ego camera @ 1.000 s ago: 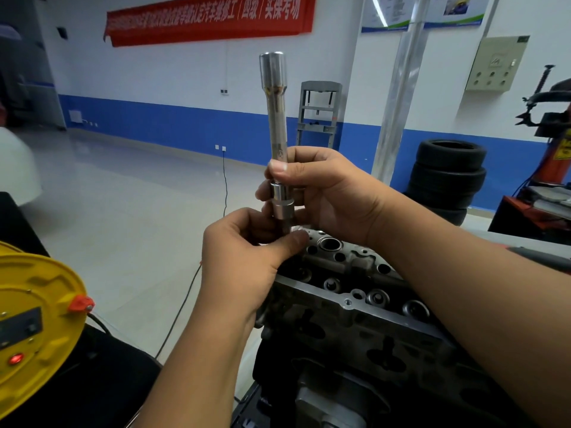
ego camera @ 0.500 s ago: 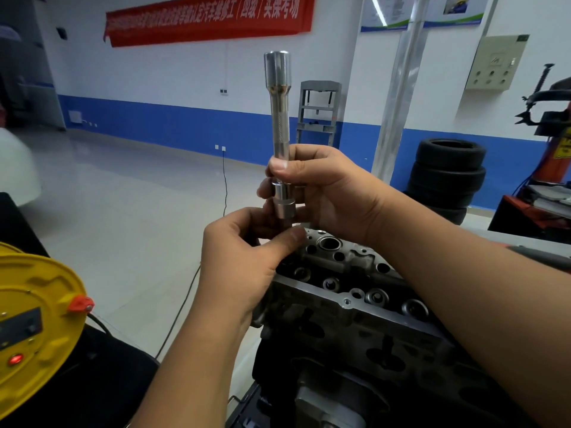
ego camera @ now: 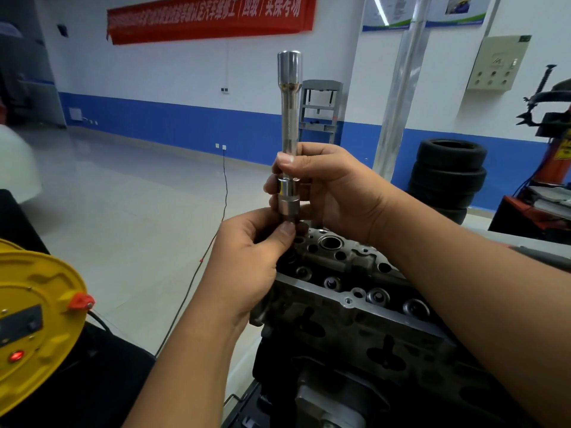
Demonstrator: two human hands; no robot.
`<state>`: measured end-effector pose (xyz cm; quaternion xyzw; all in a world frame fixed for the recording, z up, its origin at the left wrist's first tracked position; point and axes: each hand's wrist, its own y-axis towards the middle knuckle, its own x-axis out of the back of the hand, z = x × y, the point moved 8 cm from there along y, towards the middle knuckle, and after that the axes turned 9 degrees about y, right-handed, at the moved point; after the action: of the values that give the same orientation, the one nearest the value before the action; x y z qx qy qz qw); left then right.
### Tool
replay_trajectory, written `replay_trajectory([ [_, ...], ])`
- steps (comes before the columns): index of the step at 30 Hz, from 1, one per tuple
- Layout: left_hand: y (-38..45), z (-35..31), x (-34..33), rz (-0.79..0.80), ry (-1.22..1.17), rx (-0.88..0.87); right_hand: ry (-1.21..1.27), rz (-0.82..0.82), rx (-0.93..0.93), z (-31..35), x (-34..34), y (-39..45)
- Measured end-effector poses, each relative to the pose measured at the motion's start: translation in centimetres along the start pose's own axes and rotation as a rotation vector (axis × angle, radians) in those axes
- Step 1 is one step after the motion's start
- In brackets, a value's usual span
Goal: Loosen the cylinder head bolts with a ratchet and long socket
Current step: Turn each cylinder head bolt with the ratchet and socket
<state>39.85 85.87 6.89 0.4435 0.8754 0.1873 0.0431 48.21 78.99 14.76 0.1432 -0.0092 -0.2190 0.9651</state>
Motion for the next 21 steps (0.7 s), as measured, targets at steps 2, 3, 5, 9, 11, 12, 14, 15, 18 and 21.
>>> replay_trajectory([
  [2,0.1,0.1,0.1,-0.011,0.005,0.000,0.001,0.004,-0.001,0.0,0.0,0.0],
  [3,0.1,0.1,0.3,-0.044,0.006,-0.008,0.001,0.013,-0.004,-0.1,-0.1,0.0],
  [5,0.1,0.2,0.7,-0.120,-0.001,-0.020,0.003,0.029,-0.014,-0.2,-0.4,0.0],
  [9,0.1,0.1,0.7,-0.088,-0.031,-0.033,-0.015,0.022,-0.009,-0.1,-0.2,0.0],
  [11,0.1,0.0,0.0,0.008,-0.049,-0.016,-0.002,0.011,-0.007,-0.1,0.0,0.0],
  [12,0.1,0.1,-0.1,0.025,-0.040,-0.012,0.006,0.008,-0.008,-0.1,0.0,0.0],
  [14,0.2,0.2,0.1,-0.023,-0.019,-0.015,0.010,0.016,-0.011,-0.2,-0.1,0.0],
  [15,0.2,0.2,0.4,-0.065,-0.022,-0.019,0.006,0.022,-0.013,-0.3,-0.2,0.1],
  [18,0.1,0.4,0.8,-0.139,-0.050,-0.020,-0.008,0.029,-0.015,-0.3,-0.4,0.1],
  [21,0.1,0.0,0.4,-0.057,-0.061,-0.036,-0.011,0.017,-0.009,-0.2,-0.1,0.0],
])
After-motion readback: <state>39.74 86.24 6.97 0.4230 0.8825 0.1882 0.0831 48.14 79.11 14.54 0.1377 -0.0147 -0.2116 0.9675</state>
